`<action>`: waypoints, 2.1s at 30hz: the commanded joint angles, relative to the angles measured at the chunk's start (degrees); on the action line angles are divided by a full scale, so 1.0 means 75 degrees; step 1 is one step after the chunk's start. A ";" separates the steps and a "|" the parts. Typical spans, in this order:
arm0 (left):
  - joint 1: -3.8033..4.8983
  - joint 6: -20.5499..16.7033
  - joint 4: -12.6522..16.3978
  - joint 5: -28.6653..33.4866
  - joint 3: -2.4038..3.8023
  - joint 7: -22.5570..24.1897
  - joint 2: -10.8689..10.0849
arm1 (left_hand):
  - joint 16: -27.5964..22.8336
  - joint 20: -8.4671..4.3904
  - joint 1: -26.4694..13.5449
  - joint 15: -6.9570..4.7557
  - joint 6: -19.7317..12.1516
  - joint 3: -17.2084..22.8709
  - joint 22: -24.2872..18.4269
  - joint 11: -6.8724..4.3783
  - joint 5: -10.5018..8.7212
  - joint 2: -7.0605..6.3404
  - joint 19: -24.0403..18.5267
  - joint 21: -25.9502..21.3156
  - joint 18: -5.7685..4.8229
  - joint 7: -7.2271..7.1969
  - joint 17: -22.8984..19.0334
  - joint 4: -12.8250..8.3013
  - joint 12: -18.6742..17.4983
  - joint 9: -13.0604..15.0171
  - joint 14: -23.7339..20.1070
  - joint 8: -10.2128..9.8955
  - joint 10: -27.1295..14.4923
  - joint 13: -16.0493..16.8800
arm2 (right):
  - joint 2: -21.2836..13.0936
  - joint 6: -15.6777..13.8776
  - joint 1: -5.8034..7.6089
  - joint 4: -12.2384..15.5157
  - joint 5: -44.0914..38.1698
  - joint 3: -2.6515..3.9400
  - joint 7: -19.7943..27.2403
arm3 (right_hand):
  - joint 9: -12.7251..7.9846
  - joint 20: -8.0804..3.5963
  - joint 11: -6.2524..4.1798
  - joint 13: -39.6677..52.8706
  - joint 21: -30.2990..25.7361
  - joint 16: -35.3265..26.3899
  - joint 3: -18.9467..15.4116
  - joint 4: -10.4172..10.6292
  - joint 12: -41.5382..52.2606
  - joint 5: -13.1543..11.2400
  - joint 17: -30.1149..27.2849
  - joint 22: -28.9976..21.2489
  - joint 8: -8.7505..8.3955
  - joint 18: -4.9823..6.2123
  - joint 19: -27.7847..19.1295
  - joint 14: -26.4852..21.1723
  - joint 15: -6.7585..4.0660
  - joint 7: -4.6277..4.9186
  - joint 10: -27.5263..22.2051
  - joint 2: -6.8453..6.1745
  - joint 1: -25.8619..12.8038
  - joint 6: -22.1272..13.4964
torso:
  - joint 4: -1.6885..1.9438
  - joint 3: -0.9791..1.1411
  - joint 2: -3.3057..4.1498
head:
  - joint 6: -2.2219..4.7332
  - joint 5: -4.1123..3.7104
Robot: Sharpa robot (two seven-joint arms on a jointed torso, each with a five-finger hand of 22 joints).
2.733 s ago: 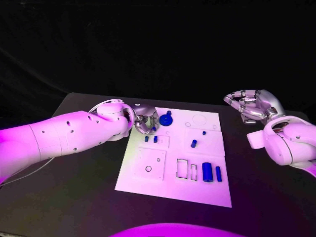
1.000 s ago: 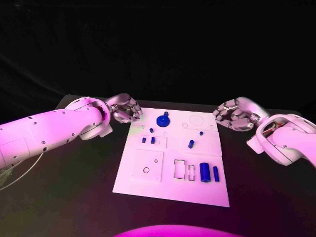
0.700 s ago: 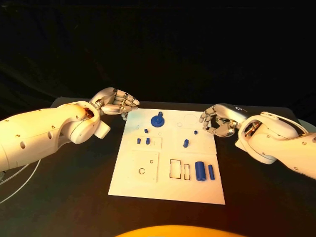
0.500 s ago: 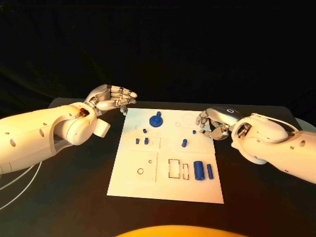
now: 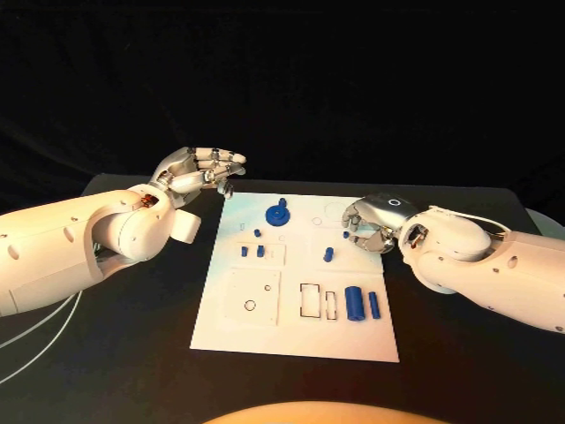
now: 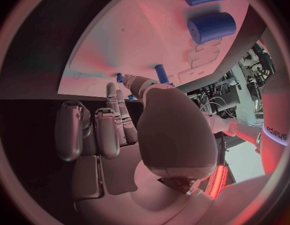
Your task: Assemble the parts on the task board
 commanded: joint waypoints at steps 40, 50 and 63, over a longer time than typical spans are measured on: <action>0.0007 -0.0052 0.0101 0.0244 0.0004 -0.0027 -0.0059 | -0.0035 -0.0058 0.0053 -0.0029 -0.0013 -0.0036 -0.0042 -0.0002 0.0015 0.0117 0.0051 -0.0082 0.0103 0.0037 -0.0027 -0.0042 0.0125 -0.0002 -0.0028 0.0024 -0.0070 0.0044 | 0.0562 0.1029 -0.0270 -0.0564 -0.0647 0.0002 -0.0394 | 0.0099 -0.0128 -0.0226 -0.0108 0.0680 0.0149 0.0365 -0.0462 0.0057 -0.0194 0.0152 0.1397 0.0161 -0.0183 0.0300 0.0421 -0.0135 -0.0219 0.0711 0.0434 0.0137 0.0748 | -0.0010 0.0006 -0.0015 | -0.0115 0.0047; 0.0007 -0.0041 0.0132 0.0244 0.0004 -0.0071 -0.0072 | -0.0040 -0.0057 0.0081 -0.0021 -0.0047 -0.0041 -0.0055 0.0012 0.0020 0.0122 0.0064 -0.0100 0.0101 0.0053 -0.0037 -0.0065 0.0151 -0.0011 -0.0038 0.0008 -0.0127 0.0055 | 0.0556 0.1162 -0.0283 -0.0521 -0.1009 0.0002 -0.0660 | 0.0153 -0.0179 -0.0280 -0.0099 0.0975 0.0135 0.0409 -0.0609 0.0058 -0.0176 0.0112 0.1553 0.0233 -0.0248 0.0422 0.0413 -0.0185 -0.0272 0.0840 0.0575 0.0166 0.0932 | -0.0014 0.0006 -0.0017 | -0.0117 0.0055; 0.0007 -0.0031 0.0164 0.0244 0.0004 -0.0115 -0.0086 | -0.0049 -0.0050 0.0085 -0.0007 -0.0081 -0.0048 -0.0068 0.0032 0.0026 0.0122 0.0066 -0.0121 0.0098 0.0070 -0.0048 -0.0072 0.0166 -0.0020 -0.0060 -0.0008 -0.0195 0.0060 | 0.0444 0.0269 -0.0286 -0.0283 -0.1106 0.0010 -0.0747 | 0.0165 -0.0186 -0.0287 -0.0103 0.1155 0.0130 0.0401 -0.0614 0.0046 -0.0164 0.0097 0.1643 0.0241 -0.0289 0.0499 0.0411 -0.0190 -0.0280 0.0867 0.0587 0.0114 0.0960 | -0.0010 0.0006 -0.0019 | -0.0105 0.0059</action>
